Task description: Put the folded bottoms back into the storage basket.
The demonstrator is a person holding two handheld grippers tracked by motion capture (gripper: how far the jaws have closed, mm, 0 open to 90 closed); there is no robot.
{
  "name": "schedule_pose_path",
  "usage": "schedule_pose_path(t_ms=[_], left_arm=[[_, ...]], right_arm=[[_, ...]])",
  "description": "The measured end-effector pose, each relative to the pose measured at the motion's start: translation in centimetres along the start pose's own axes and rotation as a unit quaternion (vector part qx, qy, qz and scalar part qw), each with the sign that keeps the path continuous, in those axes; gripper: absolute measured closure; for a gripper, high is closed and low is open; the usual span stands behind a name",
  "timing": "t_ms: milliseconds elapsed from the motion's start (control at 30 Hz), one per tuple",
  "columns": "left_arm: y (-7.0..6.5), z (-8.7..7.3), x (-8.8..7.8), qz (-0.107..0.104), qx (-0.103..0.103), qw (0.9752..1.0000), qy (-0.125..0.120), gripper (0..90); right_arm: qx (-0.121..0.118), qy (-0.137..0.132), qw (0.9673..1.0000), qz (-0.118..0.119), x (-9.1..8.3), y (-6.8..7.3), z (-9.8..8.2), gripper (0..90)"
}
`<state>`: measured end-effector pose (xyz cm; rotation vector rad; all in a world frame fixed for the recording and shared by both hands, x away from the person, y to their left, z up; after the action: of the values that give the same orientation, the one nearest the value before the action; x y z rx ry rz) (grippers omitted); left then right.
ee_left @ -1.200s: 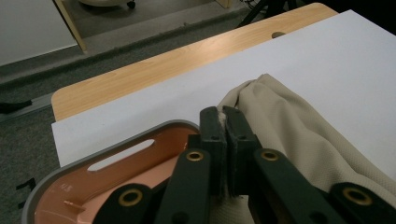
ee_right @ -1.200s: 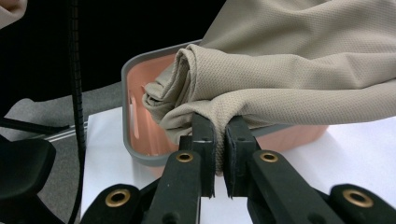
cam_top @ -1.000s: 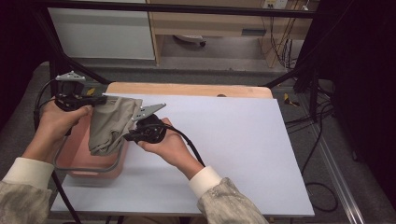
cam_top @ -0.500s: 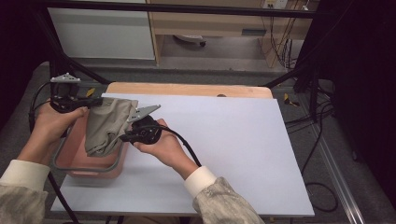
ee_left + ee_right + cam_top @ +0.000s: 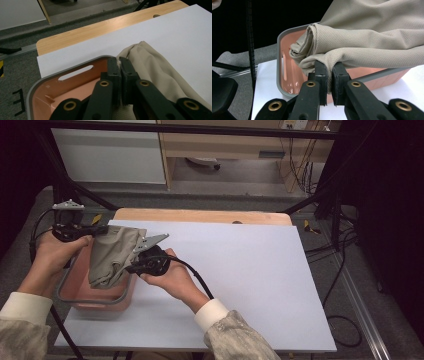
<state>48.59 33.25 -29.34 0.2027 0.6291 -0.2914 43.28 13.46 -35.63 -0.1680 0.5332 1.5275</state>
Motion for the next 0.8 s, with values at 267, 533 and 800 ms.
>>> schedule_pose_path(t_ms=[267, 533, 800], left_arm=[[0.2, -0.5, 0.2, -0.001, -0.003, 1.0, 0.004, 88.0], [0.7, -0.9, 0.1, -0.001, -0.006, 1.0, 0.007, 88.0], [1.1, -1.4, 0.3, 0.001, -0.009, 0.9999, 0.01, 88.0]], right_arm=[[0.001, 0.001, 1.0, 0.001, 0.8, 0.2, -0.4, 85.2], [0.003, 0.004, 1.0, 0.004, 1.5, 0.2, -0.5, 85.2], [0.007, 0.004, 1.0, 0.005, 2.0, 0.0, -0.6, 85.2]])
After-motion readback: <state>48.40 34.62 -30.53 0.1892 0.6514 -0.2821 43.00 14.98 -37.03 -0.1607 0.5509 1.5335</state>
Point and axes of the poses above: each handheld gripper's, and its own axes: x roughly forward along the jaws, z roughly out of its top, y roughly to its left, the point moved 4 cm from there along x, roughly forward along the jaws, and after that the axes turned 14 degrees about z, right-handed, at the moved point
